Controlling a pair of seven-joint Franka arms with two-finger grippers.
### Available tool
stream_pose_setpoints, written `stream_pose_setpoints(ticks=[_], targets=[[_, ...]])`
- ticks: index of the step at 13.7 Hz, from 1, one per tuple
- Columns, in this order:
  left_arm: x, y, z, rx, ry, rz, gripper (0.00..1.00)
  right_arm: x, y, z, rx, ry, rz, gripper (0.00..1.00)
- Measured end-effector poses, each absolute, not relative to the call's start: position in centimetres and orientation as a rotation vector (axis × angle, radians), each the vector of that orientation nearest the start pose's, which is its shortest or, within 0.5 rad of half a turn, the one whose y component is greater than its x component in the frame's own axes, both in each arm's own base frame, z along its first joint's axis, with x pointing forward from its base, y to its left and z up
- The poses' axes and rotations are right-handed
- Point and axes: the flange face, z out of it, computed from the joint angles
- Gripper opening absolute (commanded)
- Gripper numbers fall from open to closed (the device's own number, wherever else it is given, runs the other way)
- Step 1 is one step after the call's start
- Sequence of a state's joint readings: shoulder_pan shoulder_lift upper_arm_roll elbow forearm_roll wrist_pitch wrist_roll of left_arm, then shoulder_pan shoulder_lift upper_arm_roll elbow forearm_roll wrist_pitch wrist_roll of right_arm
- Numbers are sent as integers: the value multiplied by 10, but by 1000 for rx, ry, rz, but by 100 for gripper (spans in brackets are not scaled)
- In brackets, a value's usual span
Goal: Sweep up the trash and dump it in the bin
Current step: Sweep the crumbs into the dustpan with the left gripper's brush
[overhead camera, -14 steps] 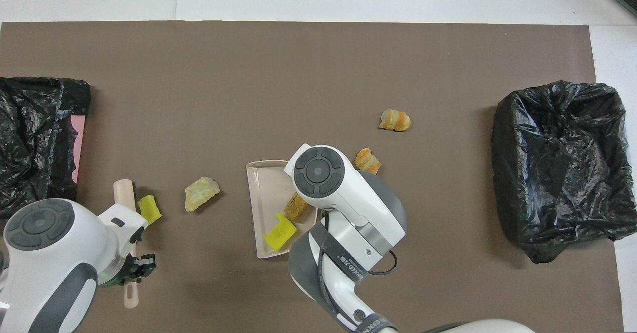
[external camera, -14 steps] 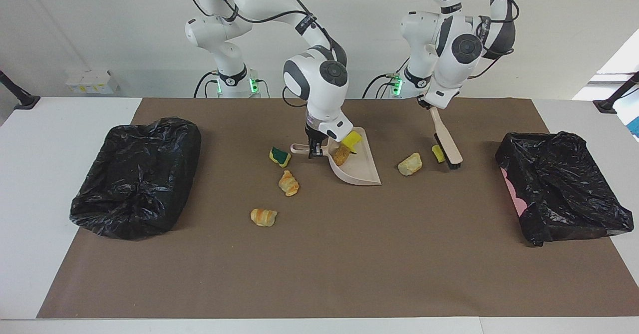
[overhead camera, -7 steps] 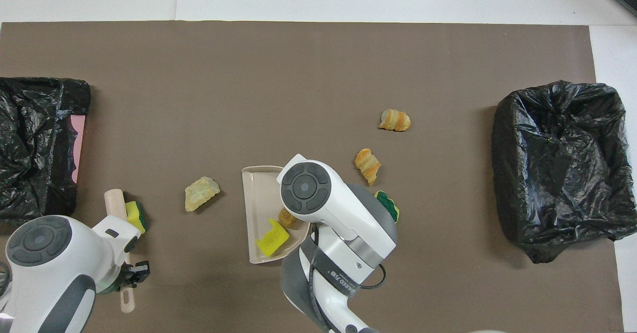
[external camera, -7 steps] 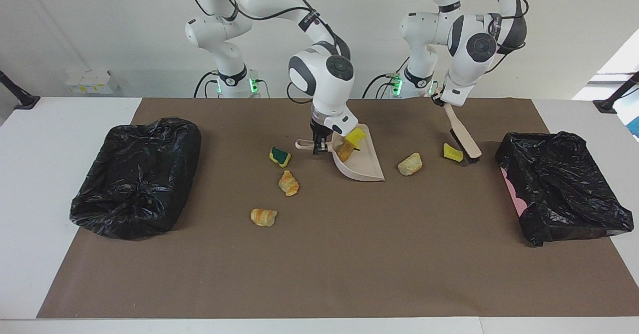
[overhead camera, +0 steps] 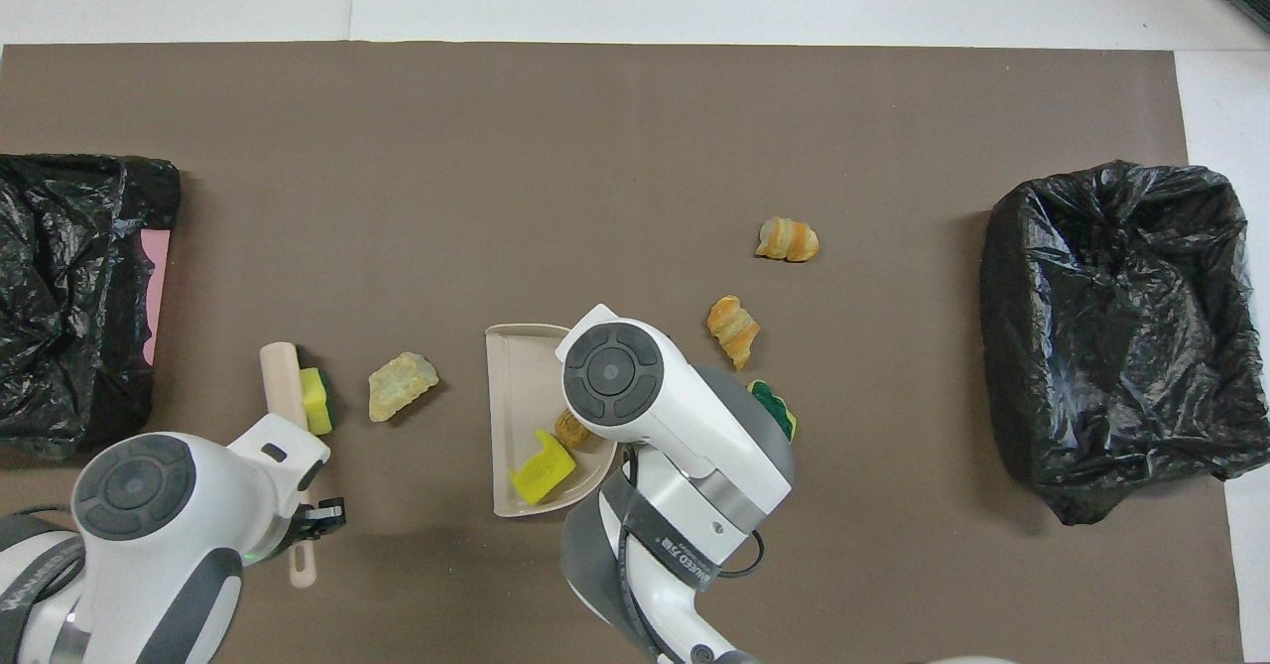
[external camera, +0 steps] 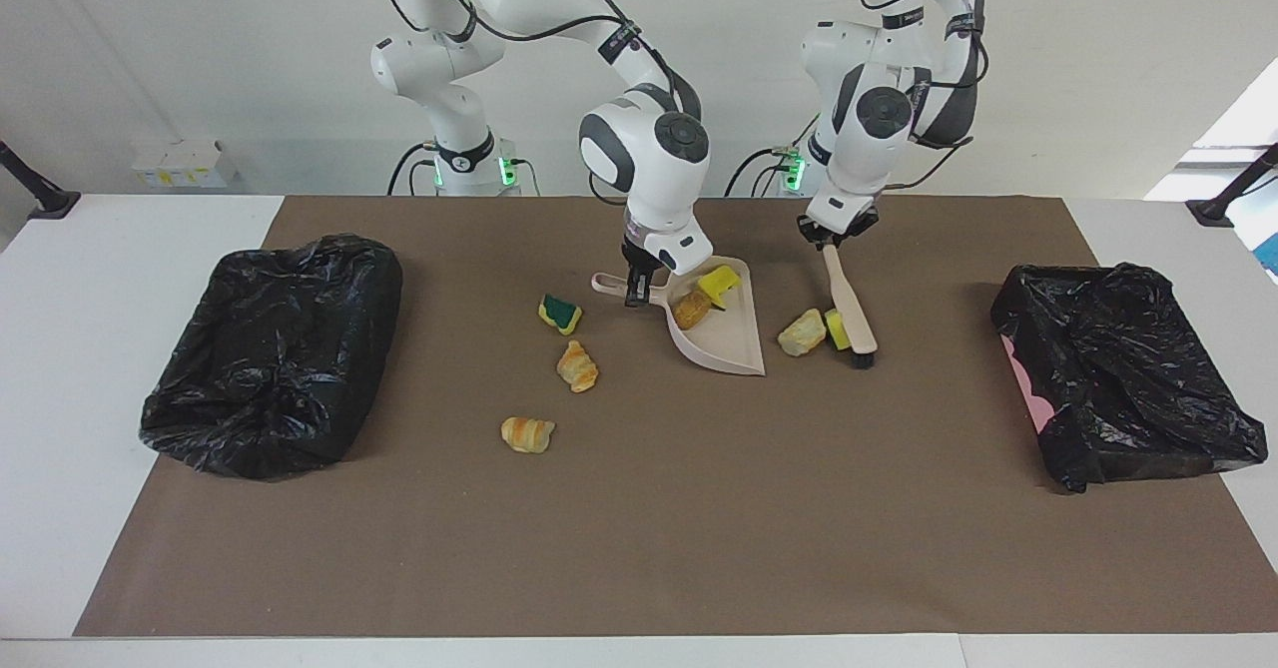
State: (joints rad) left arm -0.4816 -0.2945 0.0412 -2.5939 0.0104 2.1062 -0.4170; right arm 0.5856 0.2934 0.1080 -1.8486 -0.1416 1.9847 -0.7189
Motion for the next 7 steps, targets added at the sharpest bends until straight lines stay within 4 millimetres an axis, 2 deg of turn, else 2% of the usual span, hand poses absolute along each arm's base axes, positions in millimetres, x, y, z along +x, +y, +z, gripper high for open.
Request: stream_pose_setpoints(ticks=[2, 4, 7], targets=[[348, -200, 345, -3087, 205, 273, 0, 475, 379, 351, -2397, -2155, 258, 0], [340, -223, 350, -3112, 345, 267, 0, 475, 379, 347, -2404, -2147, 252, 0], [341, -253, 361, -3157, 418, 240, 0, 476, 377, 345, -2407, -2142, 254, 0]])
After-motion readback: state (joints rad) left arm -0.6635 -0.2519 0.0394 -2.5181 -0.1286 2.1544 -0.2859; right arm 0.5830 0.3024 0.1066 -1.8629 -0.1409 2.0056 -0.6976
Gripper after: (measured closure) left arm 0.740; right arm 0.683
